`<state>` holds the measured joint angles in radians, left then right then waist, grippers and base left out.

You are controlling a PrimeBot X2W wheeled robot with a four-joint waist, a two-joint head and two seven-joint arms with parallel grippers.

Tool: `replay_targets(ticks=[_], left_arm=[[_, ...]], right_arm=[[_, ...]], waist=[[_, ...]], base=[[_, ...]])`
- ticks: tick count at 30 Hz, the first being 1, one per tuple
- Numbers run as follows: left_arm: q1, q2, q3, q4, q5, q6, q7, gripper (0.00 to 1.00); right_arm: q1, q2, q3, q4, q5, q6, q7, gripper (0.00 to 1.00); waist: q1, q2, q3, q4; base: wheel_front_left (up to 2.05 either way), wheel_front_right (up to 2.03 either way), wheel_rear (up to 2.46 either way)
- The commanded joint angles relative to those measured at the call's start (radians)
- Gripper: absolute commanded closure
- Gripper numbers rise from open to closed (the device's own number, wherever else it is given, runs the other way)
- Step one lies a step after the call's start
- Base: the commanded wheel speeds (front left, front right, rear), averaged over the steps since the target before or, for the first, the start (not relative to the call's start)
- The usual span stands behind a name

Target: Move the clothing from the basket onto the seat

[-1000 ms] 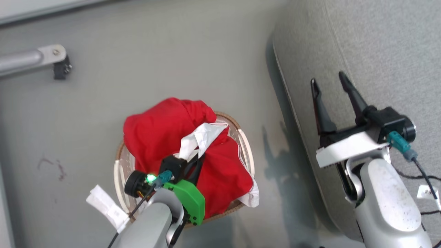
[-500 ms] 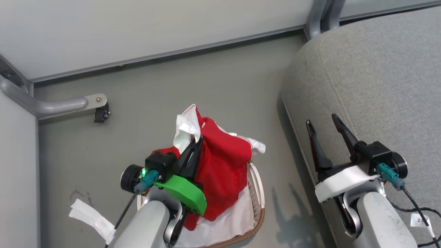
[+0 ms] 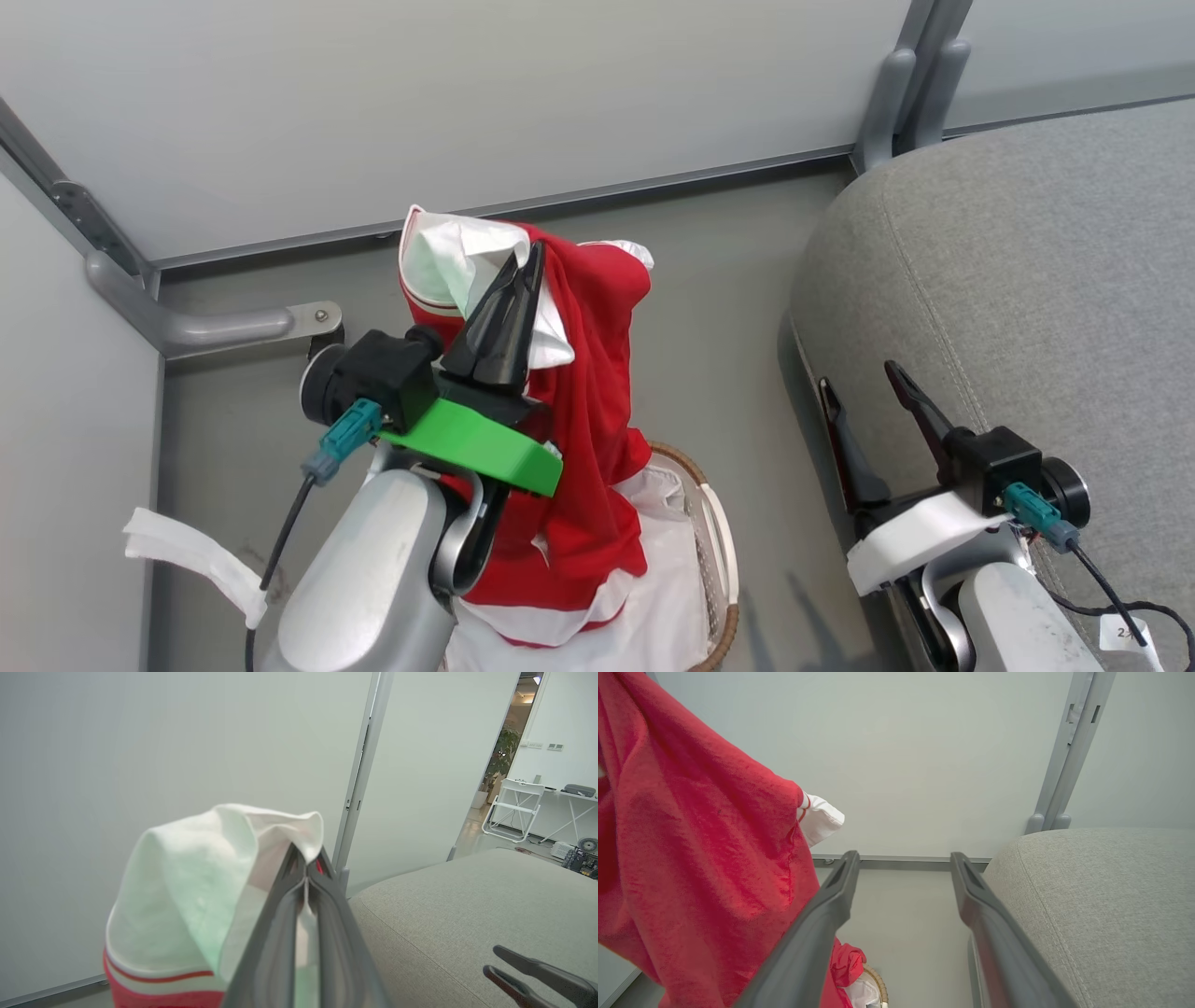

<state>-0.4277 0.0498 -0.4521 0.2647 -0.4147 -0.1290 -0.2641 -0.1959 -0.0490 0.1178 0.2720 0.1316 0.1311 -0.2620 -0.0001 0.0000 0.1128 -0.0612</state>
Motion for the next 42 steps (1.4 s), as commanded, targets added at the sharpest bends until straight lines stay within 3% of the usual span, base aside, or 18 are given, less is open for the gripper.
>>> replay_targets(ticks=[1,8,11,19,26,33,34,35,36,37,42], left_arm=[[-0.026,0.002,0.002,-0.013,0.0,-0.002,-0.001,1.0],[-0.06,0.002,-0.028,-0.049,-0.029,0.028,-0.001,1.0],[-0.061,0.002,-0.055,-0.057,-0.043,0.047,-0.001,1.0],[-0.064,0.002,-0.1,-0.083,-0.061,0.076,-0.001,1.0],[-0.086,0.002,-0.152,-0.094,-0.078,0.079,0.0,1.0],[-0.104,0.002,-0.21,-0.102,-0.103,0.085,-0.001,1.0],[-0.106,0.002,-0.216,-0.103,-0.105,0.085,-0.001,1.0],[-0.107,0.002,-0.22,-0.104,-0.106,0.086,-0.001,1.0],[-0.108,0.002,-0.224,-0.104,-0.108,0.086,-0.001,1.0],[-0.108,0.002,-0.228,-0.105,-0.108,0.087,-0.001,1.0],[-0.11,0.002,-0.239,-0.105,-0.111,0.09,-0.001,1.0]], right_arm=[[0.015,-0.004,0.005,0.005,0.0,-0.001,-0.005,0.0],[0.027,-0.003,0.08,0.005,0.008,-0.001,-0.005,0.0],[0.019,-0.003,0.212,-0.016,0.056,-0.001,-0.005,0.0],[-0.06,-0.003,0.423,0.01,0.097,-0.001,-0.004,0.0],[-0.164,-0.004,0.455,0.128,0.054,-0.001,-0.004,0.0],[-0.222,-0.004,0.499,0.226,0.088,-0.001,-0.004,0.0],[-0.225,-0.005,0.497,0.239,0.092,-0.001,-0.004,0.13],[-0.226,-0.004,0.494,0.252,0.097,-0.001,-0.004,0.75],[-0.225,-0.004,0.49,0.265,0.104,-0.001,-0.004,0.93],[-0.223,-0.004,0.489,0.277,0.111,-0.001,-0.004,1.0],[-0.21,-0.004,0.494,0.315,0.13,-0.001,-0.004,1.0]], waist=[[0.0001,0.0,-0.013,0.011],[0.0001,0.0,-0.029,0.021],[0.0001,0.0,-0.031,0.029],[0.0001,0.0,-0.019,0.05],[0.0001,0.0,-0.005,0.085],[0.0001,0.0,0.002,0.126],[0.0001,0.0,0.003,0.13],[0.0001,0.0,0.004,0.133],[0.0001,0.0,0.004,0.136],[0.0001,0.0,0.004,0.139],[0.0001,0.0,0.007,0.143]], base=[[0.0,0.0,0.0],[0.0,0.0,0.0],[0.0,0.0,0.0],[0.0,0.0,0.0],[0.0,0.0,0.0],[0.0,0.0,0.0],[0.0,0.0,0.0],[0.0,0.0,0.0],[0.0,0.0,0.0],[0.0,0.0,0.0],[0.0,0.0,0.0]])
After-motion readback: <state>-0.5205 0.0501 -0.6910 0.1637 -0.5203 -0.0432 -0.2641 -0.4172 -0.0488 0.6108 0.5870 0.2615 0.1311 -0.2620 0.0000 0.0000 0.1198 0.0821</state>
